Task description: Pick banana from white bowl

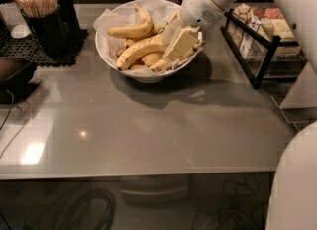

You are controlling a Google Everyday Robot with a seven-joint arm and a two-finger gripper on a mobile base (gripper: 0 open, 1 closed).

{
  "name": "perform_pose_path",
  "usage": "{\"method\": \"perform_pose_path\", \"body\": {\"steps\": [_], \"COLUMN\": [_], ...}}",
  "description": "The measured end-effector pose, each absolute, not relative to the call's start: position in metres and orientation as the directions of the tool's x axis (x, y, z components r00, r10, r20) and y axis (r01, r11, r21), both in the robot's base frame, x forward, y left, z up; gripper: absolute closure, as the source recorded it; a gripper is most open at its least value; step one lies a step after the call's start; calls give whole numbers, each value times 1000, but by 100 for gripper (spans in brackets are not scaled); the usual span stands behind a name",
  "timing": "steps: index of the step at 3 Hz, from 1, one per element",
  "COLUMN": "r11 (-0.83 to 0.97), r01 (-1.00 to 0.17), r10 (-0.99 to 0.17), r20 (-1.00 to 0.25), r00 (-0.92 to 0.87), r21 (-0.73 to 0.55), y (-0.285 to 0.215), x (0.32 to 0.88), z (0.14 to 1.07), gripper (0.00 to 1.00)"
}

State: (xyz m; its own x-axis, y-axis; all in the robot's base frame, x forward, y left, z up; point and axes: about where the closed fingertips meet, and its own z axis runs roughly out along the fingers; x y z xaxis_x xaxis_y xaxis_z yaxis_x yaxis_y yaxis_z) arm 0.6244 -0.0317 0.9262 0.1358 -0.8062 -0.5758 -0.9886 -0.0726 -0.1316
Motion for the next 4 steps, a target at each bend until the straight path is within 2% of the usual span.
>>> {"method": "perform_pose_path", "body": {"steps": [1,2,3,4], "r11": [-81,-91,-108,-96], "r01": [-984,-978,-972,-974], "r10": [-803,-797,-783,-776], "r20": [-574,-576,-584,-598], "r00": [159,185,211,201], "r21": [-159,-188,-208,-203], "y": [-25,-19,-8,0], "x": [634,644,658,670], "z": [934,941,942,929], "gripper": [27,26,32,32]}}
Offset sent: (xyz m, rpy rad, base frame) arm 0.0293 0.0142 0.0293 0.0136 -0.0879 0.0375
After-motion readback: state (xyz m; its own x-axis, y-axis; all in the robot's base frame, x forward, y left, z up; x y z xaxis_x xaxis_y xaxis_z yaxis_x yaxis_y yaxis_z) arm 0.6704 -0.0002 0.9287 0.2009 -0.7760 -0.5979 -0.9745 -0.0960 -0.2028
